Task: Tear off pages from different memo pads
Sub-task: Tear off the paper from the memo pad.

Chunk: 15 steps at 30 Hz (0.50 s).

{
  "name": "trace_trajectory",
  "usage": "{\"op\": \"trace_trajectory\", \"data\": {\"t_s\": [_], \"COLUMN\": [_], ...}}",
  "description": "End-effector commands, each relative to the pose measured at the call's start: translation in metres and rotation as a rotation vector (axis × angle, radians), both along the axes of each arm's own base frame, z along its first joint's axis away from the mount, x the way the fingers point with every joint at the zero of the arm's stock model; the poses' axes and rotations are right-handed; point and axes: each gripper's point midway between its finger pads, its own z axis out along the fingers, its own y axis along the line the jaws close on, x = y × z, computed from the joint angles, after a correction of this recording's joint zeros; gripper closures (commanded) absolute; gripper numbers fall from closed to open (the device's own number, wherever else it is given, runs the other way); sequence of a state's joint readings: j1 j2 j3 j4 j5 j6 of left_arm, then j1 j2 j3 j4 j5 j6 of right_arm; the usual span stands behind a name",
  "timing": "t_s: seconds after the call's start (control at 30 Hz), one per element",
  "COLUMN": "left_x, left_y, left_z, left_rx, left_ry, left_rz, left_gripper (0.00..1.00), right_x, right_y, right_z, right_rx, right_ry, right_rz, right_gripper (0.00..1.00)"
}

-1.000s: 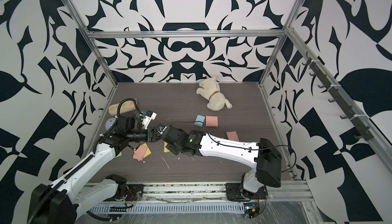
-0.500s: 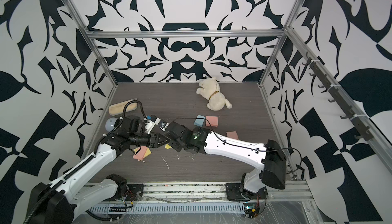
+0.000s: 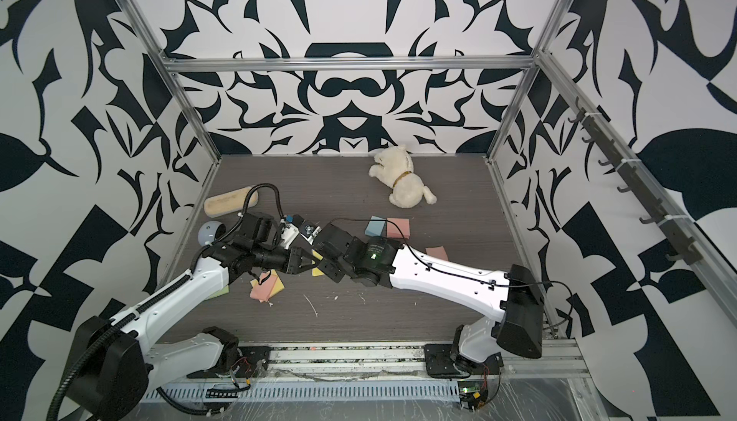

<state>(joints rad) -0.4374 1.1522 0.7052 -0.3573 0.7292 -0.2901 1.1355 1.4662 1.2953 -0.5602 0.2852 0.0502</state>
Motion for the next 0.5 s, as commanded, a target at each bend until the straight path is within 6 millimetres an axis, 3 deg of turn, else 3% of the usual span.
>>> {"op": "trace_trajectory", "data": {"t_s": [0.0,0.13,0.23,0.3,0.47], "left_x": [0.005,0.010,0.010,0.011,0.012], "left_y": [-0.002,0.001,0.001,0.001,0.000], "left_z": [0.010,0.009,0.008,0.010,0.011], "left_rx": [-0.003,0.025,0.029,0.025,0.021], "left_ry": [-0.030,-0.063,-0.068,-0.073,-0.069], "left_rz": [-0.011,0.005,0.003,0.003,0.003], "left_gripper": [0.98,1.00,1.00,1.00,1.00], "right_x": [0.000,0.004,0.009,0.007,-0.013], "right_y": [0.002,-0.014,-0.031,-0.037,-0.021], "right_z": [0.037,0.051,0.054,0.044,0.011], "right_rx": [0.136,0.265,0.330,0.298,0.147], "right_ry": [-0.006,0.070,0.093,0.103,0.077], "right_rz": [0.004,-0.020,-0.058,-0.064,-0.010], "right_gripper": [1.00,0.68,0.60,0.58,0.43]}}
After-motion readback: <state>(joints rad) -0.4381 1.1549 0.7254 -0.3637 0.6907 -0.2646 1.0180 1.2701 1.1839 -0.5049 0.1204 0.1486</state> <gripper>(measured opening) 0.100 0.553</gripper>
